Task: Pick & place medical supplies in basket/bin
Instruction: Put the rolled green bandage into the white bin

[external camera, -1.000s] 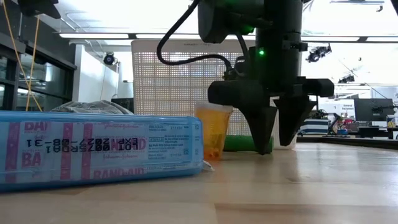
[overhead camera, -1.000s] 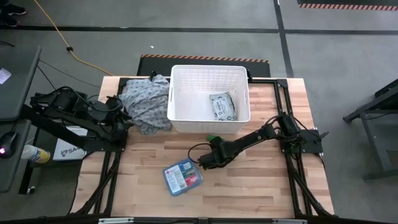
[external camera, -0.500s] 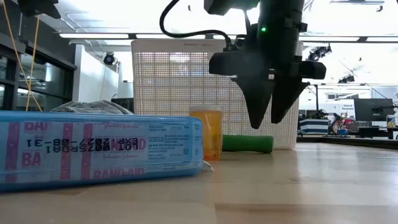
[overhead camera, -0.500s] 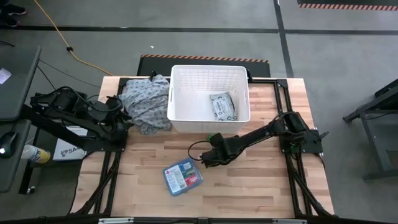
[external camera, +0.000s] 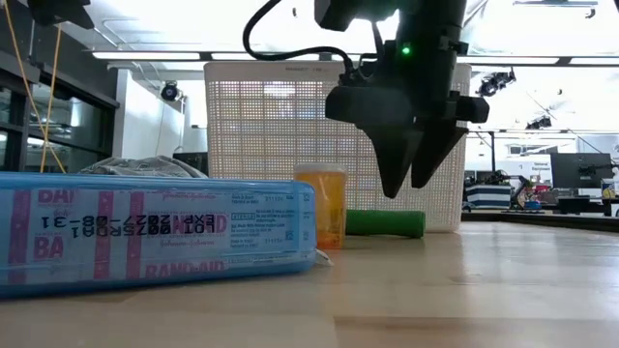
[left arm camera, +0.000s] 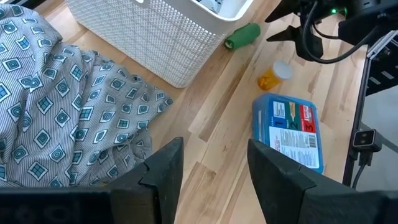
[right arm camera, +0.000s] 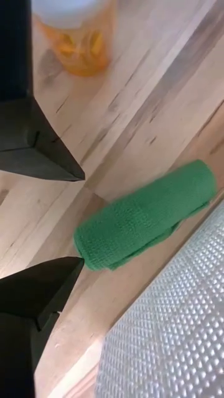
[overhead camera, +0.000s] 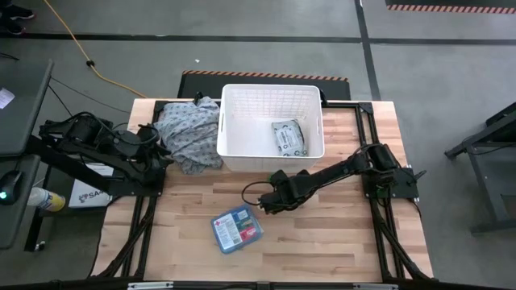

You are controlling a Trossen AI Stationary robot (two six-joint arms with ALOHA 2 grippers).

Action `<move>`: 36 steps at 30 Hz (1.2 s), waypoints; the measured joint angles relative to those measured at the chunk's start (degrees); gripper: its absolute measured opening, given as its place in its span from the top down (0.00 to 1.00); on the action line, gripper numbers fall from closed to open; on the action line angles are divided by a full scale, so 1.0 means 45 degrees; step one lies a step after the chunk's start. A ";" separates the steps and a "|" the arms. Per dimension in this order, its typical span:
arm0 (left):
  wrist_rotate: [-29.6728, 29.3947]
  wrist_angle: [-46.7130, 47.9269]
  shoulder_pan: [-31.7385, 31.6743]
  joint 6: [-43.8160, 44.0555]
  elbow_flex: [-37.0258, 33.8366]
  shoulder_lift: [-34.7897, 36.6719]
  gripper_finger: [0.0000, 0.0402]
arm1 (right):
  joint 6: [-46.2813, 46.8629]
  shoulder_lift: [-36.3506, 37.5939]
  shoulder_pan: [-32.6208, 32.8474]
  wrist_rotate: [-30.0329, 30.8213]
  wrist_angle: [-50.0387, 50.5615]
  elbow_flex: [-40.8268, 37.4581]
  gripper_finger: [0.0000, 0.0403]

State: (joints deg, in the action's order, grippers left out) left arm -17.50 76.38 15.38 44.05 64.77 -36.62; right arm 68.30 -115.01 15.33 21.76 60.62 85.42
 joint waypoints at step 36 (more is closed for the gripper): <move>-0.0072 0.0000 0.0000 0.0000 0.0000 0.0000 0.47 | -0.0919 -0.0007 0.0015 0.0295 -0.0432 -0.0001 0.26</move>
State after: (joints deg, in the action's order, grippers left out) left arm -17.82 76.38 15.38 44.05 64.77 -36.62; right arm 64.16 -115.04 15.40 23.09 58.68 85.42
